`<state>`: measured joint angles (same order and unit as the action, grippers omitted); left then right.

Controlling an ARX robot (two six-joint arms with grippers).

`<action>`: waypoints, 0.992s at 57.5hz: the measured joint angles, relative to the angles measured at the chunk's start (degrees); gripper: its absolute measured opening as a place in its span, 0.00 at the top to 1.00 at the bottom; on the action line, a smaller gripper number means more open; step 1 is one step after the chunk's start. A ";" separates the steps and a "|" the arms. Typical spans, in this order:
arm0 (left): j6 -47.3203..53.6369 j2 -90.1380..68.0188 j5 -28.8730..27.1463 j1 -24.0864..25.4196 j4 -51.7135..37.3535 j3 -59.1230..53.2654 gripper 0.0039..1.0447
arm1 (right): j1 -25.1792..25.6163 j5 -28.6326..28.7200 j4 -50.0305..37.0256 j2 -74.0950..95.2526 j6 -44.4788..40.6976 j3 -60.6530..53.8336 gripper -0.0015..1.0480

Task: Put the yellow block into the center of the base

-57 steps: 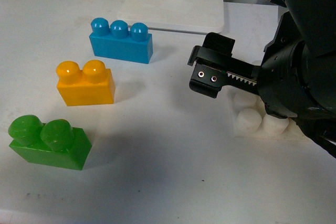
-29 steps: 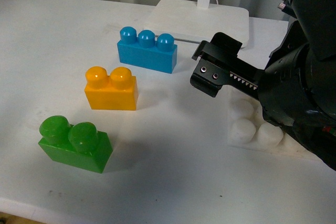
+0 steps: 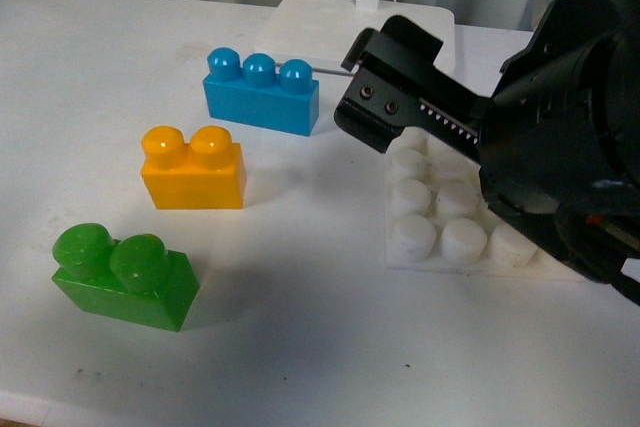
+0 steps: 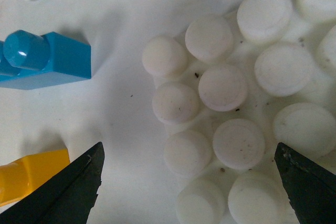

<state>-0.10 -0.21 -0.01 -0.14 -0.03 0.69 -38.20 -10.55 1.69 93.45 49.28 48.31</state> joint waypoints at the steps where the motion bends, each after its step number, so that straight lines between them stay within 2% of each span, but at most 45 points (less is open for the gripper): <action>1: 0.00 0.00 0.00 0.00 0.00 0.00 0.06 | 0.09 -0.20 -0.13 -0.24 -0.20 -0.11 0.09; 13: 0.00 0.00 0.00 0.00 0.00 0.00 0.06 | 2.75 -1.79 -4.07 -5.22 -5.66 -2.23 0.09; 20: 0.00 0.00 0.00 0.00 0.00 0.00 0.06 | 6.21 -1.16 -7.63 -8.15 -10.73 -4.11 0.09; 28: 0.00 0.00 0.00 0.00 0.00 0.00 0.06 | 12.44 1.38 -11.82 -11.87 -16.72 -7.58 0.09; 45: 0.00 0.00 0.00 0.00 0.00 0.00 0.06 | 34.67 13.64 -18.67 -24.55 -32.83 -17.90 0.09; 50: 0.00 0.00 0.00 0.00 0.00 0.00 0.06 | 42.84 19.23 -19.67 -31.23 -36.06 -22.21 0.09; 57: 0.00 0.00 0.00 0.00 0.00 0.00 0.06 | 51.10 25.66 -18.58 -40.76 -38.10 -27.21 0.09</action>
<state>-0.10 -0.21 -0.01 -0.14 -0.03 0.69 12.91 15.11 -16.88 52.69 11.18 21.10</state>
